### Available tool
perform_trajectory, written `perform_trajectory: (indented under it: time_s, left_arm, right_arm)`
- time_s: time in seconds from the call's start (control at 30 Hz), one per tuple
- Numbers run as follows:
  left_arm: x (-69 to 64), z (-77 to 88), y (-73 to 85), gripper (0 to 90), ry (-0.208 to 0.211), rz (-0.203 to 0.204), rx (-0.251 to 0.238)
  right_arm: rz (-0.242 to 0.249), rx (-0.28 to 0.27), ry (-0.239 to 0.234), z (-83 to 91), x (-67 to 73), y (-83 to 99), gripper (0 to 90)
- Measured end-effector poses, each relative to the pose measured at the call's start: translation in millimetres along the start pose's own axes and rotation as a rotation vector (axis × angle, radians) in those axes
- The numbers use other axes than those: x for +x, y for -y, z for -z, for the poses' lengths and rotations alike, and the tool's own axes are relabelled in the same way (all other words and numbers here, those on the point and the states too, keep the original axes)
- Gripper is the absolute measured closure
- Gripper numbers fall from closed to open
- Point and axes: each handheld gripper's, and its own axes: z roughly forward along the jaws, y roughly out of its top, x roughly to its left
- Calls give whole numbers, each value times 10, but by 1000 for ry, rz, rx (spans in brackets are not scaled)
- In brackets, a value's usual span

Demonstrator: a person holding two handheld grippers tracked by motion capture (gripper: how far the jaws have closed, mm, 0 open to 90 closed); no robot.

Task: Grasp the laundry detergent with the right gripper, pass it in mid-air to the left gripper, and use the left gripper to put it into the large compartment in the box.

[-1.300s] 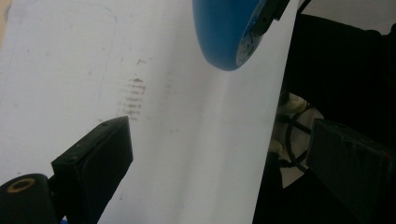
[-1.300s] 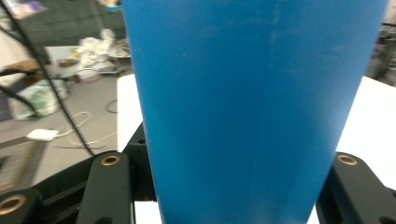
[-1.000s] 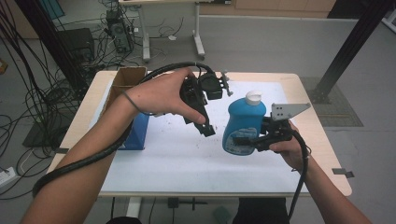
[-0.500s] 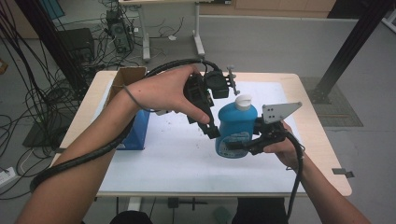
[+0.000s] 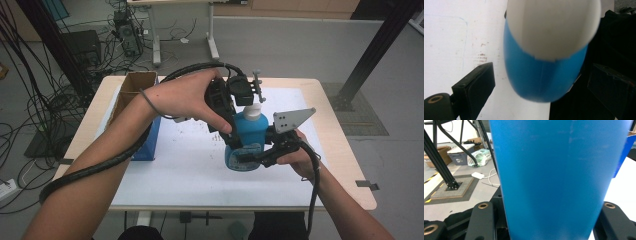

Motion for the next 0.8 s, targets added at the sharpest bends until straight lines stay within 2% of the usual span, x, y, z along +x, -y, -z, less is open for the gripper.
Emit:
perform_trajectory:
  time_s: [0.47,0.8]
  left_arm:
    - [-22,-32,-106,76,4,-27,5]
    - [-47,-52,-165,79,16,-42,16]
  right_arm:
    - [15,-1,-24,-70,4,-23,432]
    - [30,17,-32,-123,22,-55,432]
